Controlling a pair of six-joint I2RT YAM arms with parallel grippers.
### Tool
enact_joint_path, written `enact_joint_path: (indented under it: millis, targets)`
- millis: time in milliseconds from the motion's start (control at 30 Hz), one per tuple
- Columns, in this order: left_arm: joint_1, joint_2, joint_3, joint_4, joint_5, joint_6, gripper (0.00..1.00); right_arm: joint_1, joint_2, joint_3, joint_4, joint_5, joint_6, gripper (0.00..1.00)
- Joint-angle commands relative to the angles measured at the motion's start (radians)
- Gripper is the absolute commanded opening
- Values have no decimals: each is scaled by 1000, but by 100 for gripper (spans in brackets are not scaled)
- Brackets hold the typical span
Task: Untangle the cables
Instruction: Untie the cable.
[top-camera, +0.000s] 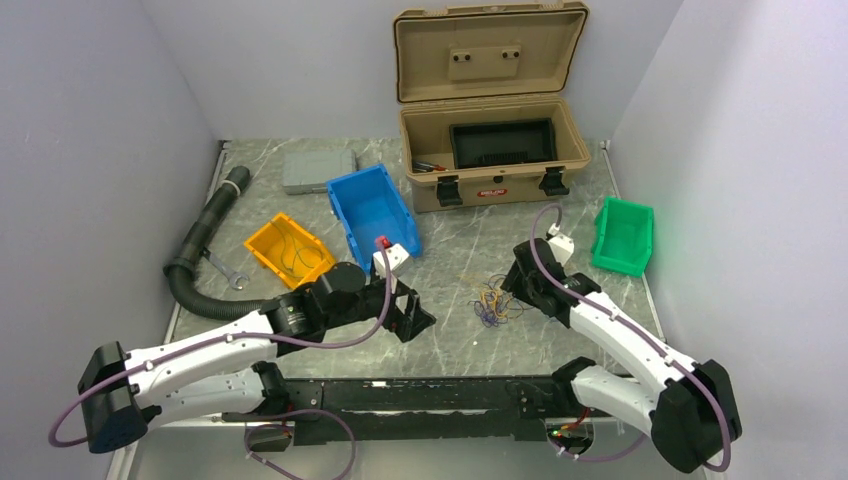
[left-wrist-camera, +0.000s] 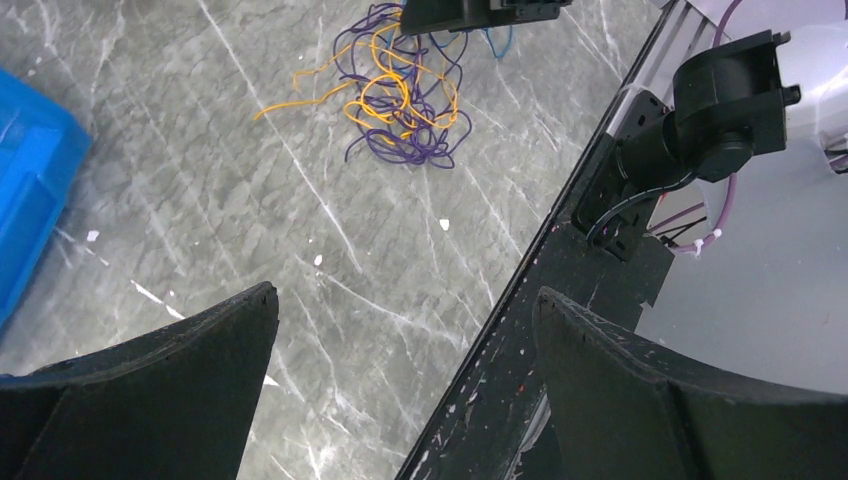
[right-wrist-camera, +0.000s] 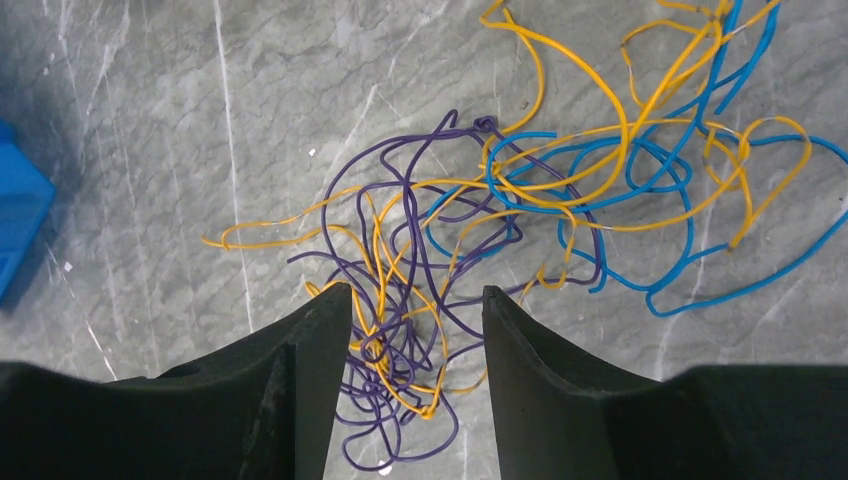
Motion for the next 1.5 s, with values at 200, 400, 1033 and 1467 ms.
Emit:
enact_joint_path:
  millis: [200,400,1033,1467]
  targets:
    - [-42,53,19,146,-2,27,100,-3,53,-19,116,31,-9,46]
    - [-51,20,5,123,-18,27,99,-1,101,-12,136,21,-9,34]
    - [-59,440,204,107,-15,-118,100,0,-120,138,-53,-48,1,0]
    - [-133,815,393,239,15,-176,89,-1,-180,198,-122,-28,37,0]
